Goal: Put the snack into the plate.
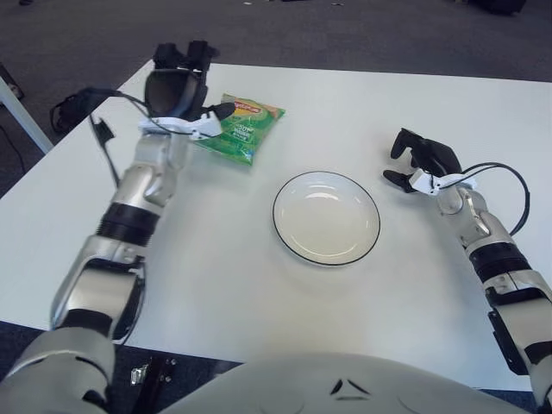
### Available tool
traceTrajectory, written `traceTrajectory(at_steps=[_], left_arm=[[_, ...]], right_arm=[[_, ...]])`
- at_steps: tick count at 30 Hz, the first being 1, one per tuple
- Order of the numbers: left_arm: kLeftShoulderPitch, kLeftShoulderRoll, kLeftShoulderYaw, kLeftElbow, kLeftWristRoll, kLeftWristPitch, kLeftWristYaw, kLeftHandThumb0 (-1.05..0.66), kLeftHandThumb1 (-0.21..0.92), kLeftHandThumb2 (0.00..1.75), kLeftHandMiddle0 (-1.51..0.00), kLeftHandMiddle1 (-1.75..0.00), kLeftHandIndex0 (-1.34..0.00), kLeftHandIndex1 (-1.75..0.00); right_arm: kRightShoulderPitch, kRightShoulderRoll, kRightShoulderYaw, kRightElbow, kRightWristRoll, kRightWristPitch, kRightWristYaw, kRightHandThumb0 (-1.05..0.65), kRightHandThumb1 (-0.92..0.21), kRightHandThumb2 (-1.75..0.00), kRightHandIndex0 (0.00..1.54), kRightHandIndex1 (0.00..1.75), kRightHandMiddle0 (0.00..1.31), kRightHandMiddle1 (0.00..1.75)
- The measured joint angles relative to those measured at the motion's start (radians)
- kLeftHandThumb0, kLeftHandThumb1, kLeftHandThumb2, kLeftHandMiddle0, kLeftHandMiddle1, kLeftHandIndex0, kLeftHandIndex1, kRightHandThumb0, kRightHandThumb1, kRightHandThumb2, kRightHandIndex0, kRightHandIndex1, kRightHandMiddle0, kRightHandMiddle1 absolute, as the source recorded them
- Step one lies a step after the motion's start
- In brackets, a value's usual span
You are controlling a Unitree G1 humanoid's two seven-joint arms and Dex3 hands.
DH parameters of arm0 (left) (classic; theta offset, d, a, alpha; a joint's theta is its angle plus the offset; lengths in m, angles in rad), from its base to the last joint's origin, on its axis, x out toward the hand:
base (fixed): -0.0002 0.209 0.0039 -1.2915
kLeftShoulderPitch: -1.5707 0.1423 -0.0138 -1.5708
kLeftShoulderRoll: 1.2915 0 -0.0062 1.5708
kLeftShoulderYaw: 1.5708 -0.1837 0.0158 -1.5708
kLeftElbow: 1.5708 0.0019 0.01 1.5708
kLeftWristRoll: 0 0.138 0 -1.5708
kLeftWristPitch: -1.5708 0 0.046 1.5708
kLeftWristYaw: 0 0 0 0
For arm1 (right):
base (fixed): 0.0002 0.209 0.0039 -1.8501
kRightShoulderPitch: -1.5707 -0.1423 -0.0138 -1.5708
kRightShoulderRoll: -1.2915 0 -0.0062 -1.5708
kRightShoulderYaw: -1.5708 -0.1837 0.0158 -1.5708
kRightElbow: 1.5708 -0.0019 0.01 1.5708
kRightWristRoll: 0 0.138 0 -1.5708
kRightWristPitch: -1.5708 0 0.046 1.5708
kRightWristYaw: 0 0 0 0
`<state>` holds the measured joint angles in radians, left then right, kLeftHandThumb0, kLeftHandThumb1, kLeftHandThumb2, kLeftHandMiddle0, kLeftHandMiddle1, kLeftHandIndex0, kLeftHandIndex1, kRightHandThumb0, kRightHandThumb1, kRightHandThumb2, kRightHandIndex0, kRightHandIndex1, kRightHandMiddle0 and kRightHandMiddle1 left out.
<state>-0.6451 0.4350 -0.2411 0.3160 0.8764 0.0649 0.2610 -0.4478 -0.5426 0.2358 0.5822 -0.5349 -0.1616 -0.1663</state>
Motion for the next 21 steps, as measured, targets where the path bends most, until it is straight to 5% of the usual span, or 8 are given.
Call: traceTrajectory(at_steps=[7,21], left_arm=[[-0.072,-0.090,-0.066,0.067,0.042,0.177,-0.096,-0.93,0.92,0.90,-0.01,-0.72,0.00,-0.83],[-0.230,-0.219,-0.147,0.359,0.066,0.413,-0.123,-1.05,0.92,0.96,0.00,-0.17,0.00,-0.49]], right_arm=[[-0.006,0.006,0.009,-0.001,-0.003,0.000,0.000,-0.01,-0.50,-1.01,0.57,1.46,0.35,1.75],[0.003,-0.001,0.011,-0.014,-0.008,0.014,0.000,-0.01,-0.50,-1.01,0.56,1.48,0.34,1.75]])
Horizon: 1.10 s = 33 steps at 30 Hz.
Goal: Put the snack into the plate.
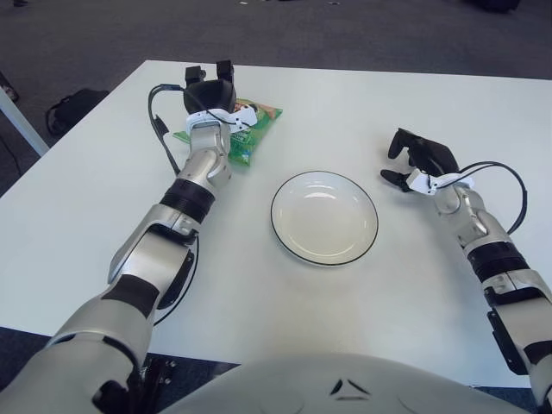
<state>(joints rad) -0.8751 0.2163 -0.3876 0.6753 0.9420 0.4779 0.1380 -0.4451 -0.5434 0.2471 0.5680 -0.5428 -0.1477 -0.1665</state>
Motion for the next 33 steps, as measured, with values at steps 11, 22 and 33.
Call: traceTrajectory(at_steps=[11,22,33], left_arm=[[-0.103,-0.109,-0.018,0.247,-0.064,0.067,0.052,-1.05,0.92,1.04,0.00,0.00,0.00,-0.19],[-0.149,-0.132,-0.032,0.499,-0.126,0.030,0.176,-1.05,0.92,1.05,0.00,0.00,0.00,0.00],[-0.172,-0.166,-0.053,0.596,-0.167,0.014,0.184,-1.05,0.92,1.07,0.00,0.00,0.00,0.00]], right_arm=[[-0.001,0.001,0.000,0.000,0.000,-0.006,-0.001,-0.01,-0.48,-1.04,0.58,1.49,0.34,1.75],[0.003,-0.001,0.000,0.001,0.000,-0.018,-0.006,-0.01,-0.47,-1.06,0.60,1.47,0.35,1.75],[-0.001,-0.006,0.006,0.014,-0.006,-0.030,-0.008,-0.01,-0.46,-1.06,0.60,1.47,0.36,1.75]])
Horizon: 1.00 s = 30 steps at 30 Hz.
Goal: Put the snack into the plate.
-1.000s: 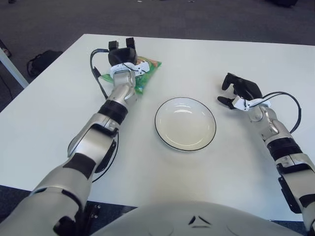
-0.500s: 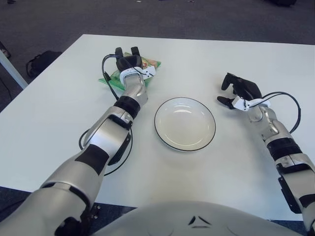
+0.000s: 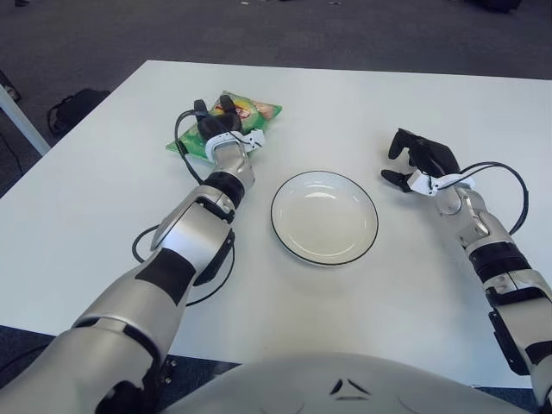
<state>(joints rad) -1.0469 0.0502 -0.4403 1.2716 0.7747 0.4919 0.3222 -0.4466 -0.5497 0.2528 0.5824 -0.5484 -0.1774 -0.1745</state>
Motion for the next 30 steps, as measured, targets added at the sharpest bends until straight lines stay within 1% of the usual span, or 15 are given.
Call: traceTrajectory(at_steps=[6,12,20,30], left_arm=[[-0.003,-0.004,-0.019,0.019,-0.008,-0.017,-0.001,-1.05,0.92,1.05,0.00,0.00,0.00,0.00],[-0.001,0.020,-0.039,0.028,-0.008,-0.040,-0.001,-1.05,0.92,1.04,0.00,0.00,0.00,0.00],[0.006,0.043,-0.066,0.033,-0.009,-0.041,-0.006,-1.05,0.92,1.03,0.00,0.00,0.00,0.00],[0.001,0.048,-0.049,0.024,-0.044,-0.031,-0.062,-1.05,0.92,1.06,0.00,0.00,0.00,0.00]], right_arm=[[-0.001,0.000,0.005,-0.003,-0.014,0.002,0.000,-0.01,-0.46,-1.07,0.60,1.47,0.36,1.75],[0.002,0.000,0.007,-0.011,-0.017,0.005,0.000,-0.01,-0.45,-1.07,0.61,1.47,0.36,1.75],[0.010,-0.003,0.008,-0.025,-0.017,0.005,0.001,-0.01,-0.46,-1.07,0.61,1.47,0.36,1.75],[0.018,-0.009,0.011,-0.041,-0.018,0.011,0.008,-0.01,-0.47,-1.06,0.60,1.49,0.34,1.75]])
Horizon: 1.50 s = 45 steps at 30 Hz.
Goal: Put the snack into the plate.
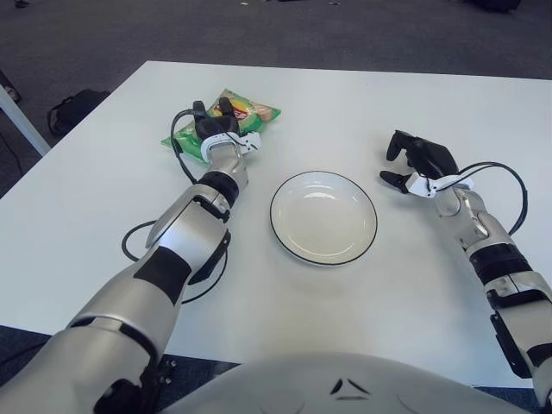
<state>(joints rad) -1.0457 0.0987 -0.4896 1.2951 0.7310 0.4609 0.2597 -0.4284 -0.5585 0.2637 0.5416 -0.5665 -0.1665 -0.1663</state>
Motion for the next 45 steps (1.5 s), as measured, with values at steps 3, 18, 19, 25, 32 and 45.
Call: traceTrajectory(at_steps=[3,18,19,25,32,45], left_arm=[[-0.005,0.000,-0.002,0.000,-0.003,0.010,-0.018,-1.05,0.92,1.05,-0.03,-0.24,0.00,-0.02],[0.009,0.027,-0.047,0.003,0.024,-0.018,-0.002,-1.05,0.92,0.92,-0.43,-1.40,0.00,-0.77],[0.011,0.029,-0.049,0.002,0.025,-0.020,0.008,-1.04,0.92,0.91,-0.48,-1.42,0.00,-0.86],[0.017,0.035,-0.045,0.002,0.023,-0.043,0.062,-0.90,0.92,0.82,-0.71,-1.62,-0.22,-1.49],[0.044,0.079,0.027,-0.014,-0.041,-0.263,0.176,-0.57,0.51,1.12,-1.09,-1.74,-0.63,-1.72],[0.066,0.099,0.098,-0.021,-0.107,-0.412,0.255,-0.63,0.01,1.69,-1.32,-1.75,-0.87,-1.75]], right_arm=[[0.002,-0.001,0.001,-0.005,-0.001,0.004,0.001,-0.01,-0.47,-1.06,0.59,1.49,0.34,1.75],[0.018,-0.010,0.006,-0.039,-0.005,0.010,0.016,-0.01,-0.45,-1.08,0.60,1.50,0.35,1.75],[0.019,-0.010,0.006,-0.040,-0.005,0.010,0.017,-0.01,-0.45,-1.09,0.60,1.50,0.35,1.75],[0.021,-0.013,0.006,-0.045,-0.005,0.012,0.019,-0.01,-0.45,-1.08,0.59,1.50,0.35,1.75],[0.025,-0.017,0.006,-0.056,-0.005,0.022,0.029,-0.01,-0.46,-1.08,0.59,1.51,0.35,1.75],[0.032,-0.023,0.006,-0.062,-0.006,0.029,0.035,-0.01,-0.47,-1.06,0.59,1.49,0.35,1.75]])
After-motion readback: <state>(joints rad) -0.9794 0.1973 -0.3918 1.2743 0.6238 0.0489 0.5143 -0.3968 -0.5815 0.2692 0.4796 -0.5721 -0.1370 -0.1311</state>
